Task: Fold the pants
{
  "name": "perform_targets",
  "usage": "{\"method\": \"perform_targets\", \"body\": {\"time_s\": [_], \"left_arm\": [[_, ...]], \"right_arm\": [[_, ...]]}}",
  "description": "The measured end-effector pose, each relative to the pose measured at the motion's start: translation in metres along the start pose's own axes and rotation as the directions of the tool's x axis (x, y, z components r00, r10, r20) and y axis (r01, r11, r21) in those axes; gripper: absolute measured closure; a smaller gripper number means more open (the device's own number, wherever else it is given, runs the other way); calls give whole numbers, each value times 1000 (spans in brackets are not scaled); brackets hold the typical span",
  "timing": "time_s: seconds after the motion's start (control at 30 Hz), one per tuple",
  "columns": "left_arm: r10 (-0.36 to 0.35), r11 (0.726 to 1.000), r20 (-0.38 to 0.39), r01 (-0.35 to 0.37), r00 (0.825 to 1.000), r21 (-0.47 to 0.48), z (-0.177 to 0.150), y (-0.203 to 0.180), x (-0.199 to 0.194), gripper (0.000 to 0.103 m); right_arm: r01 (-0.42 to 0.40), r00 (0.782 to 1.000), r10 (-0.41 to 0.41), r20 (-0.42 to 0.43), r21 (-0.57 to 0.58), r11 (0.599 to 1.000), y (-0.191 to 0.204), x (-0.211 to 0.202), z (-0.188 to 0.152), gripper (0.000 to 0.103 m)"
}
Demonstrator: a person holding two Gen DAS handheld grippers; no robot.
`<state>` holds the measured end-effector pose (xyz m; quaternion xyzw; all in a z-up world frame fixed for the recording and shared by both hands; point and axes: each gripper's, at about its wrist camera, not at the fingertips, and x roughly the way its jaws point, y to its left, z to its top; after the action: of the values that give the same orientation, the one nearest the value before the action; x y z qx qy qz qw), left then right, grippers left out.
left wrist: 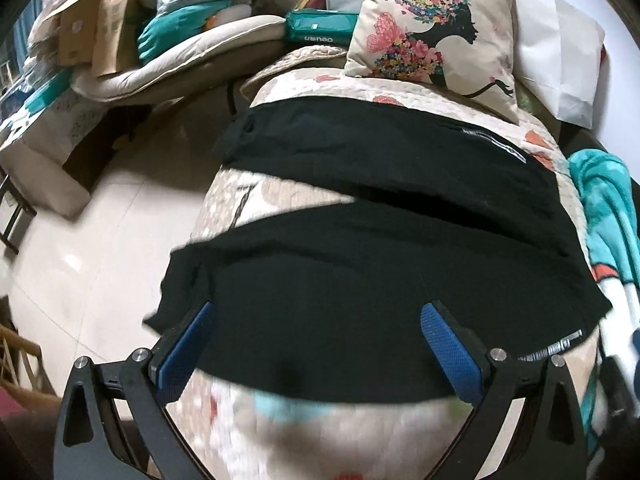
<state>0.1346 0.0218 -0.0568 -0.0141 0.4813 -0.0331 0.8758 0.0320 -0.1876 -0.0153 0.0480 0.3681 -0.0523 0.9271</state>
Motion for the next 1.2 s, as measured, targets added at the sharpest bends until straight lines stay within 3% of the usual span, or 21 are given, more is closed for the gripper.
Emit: {"method": "perform_targets", "body": {"time_s": [0.37, 0.57, 0.8, 1.03, 1.2], "left_arm": [[7, 1000, -28, -6, 1000, 21, 70, -1, 51, 1], [12, 1000, -40, -12, 999, 15, 88, 4, 78, 1], [-6, 998, -157, 16, 988, 61, 76, -13, 120, 1], [22, 991, -129, -5, 991, 132, 65, -29, 127, 1], [10, 994, -118, 2, 993, 106, 63, -25, 129, 0]], "right_arm": [[37, 999, -34, 24, -159, 987, 16, 67, 94, 0], [39, 999, -44, -19, -202, 979, 19, 115, 118, 0], [0, 990, -29, -136, -209, 978, 16, 178, 106, 0], [-42, 961, 19, -275, -78, 996, -2, 221, 81, 0], [-53, 958, 37, -284, -48, 997, -6, 227, 76, 0]]}}
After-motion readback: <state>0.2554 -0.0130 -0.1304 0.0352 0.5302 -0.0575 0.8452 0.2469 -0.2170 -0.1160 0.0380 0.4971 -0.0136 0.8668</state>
